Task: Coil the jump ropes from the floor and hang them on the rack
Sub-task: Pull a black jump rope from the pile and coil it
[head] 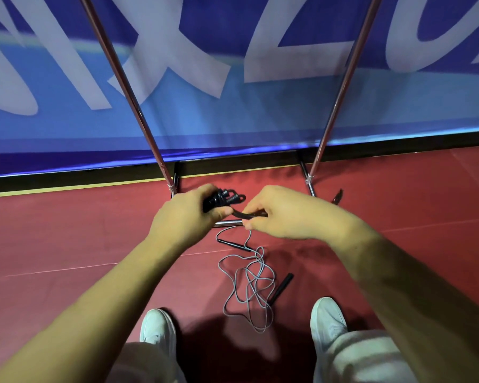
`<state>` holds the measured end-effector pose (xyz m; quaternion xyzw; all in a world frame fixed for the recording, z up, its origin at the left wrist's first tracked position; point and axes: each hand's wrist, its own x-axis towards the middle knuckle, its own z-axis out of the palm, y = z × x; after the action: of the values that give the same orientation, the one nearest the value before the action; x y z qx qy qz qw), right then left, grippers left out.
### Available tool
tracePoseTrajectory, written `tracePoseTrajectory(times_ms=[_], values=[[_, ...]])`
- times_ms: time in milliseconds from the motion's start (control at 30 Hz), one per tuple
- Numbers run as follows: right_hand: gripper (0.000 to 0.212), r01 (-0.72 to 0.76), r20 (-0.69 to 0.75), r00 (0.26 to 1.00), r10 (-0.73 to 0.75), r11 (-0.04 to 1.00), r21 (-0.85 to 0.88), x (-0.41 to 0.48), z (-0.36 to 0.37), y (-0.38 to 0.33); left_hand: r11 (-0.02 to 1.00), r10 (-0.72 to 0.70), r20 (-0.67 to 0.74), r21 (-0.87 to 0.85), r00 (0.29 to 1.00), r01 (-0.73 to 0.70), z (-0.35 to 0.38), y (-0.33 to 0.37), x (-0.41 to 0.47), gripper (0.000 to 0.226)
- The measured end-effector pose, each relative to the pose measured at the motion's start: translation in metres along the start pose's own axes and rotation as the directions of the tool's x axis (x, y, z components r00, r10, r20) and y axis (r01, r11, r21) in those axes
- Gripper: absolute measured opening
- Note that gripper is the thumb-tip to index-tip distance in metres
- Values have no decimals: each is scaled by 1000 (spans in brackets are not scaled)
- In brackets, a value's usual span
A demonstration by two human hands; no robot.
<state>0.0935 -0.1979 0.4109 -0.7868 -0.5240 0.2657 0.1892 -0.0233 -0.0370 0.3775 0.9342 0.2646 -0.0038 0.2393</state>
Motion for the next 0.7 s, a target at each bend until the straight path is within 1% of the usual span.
tracePoseTrajectory(times_ms=[100,167,200,267,300,333,400,433,467,500,567,600,633,700], values=[[22,23,-1,1000,-23,1000,-17,-1,1,-2,995,66,89,63,994,-72,2,-2,-2,42],[22,43,-13,999,-43,999,-9,-1,0,-3,974,150,162,142,975,-174,6,-2,-5,47],[20,42,-32,999,-42,999,9,-2,-1,-3,959,196,207,162,958,-232,8,-3,-6,54],[13,28,-94,995,-20,996,80,-2,-3,-1,937,275,274,138,922,-321,7,-3,-8,71],[9,16,-129,992,1,991,130,-2,-4,1,934,309,283,91,908,-346,6,-2,-8,77],[7,3,-161,987,27,982,186,-2,-5,2,933,343,280,8,897,-359,5,-2,-9,79],[10,-10,-209,975,76,954,299,-2,-7,7,900,411,269,-274,871,-340,4,0,-11,66],[14,-14,-224,970,98,937,348,-2,-7,10,851,424,270,-444,864,-279,4,2,-13,57],[16,-16,-239,964,113,927,374,-1,-8,13,782,412,264,-593,872,-190,3,5,-15,52],[18,-17,-255,959,123,924,381,0,-8,15,713,373,249,-693,894,-105,3,7,-16,53],[21,-29,-265,953,145,917,397,2,-7,17,602,266,207,-798,941,6,2,11,-14,55],[22,-39,-251,956,154,911,410,3,-7,17,538,233,194,-842,953,40,1,14,-14,51],[23,-51,-225,962,157,907,418,3,-7,17,454,218,196,-887,956,78,0,17,-14,46],[24,-74,-170,973,154,911,407,3,-6,16,224,212,250,-954,945,202,-1,22,-15,39]])
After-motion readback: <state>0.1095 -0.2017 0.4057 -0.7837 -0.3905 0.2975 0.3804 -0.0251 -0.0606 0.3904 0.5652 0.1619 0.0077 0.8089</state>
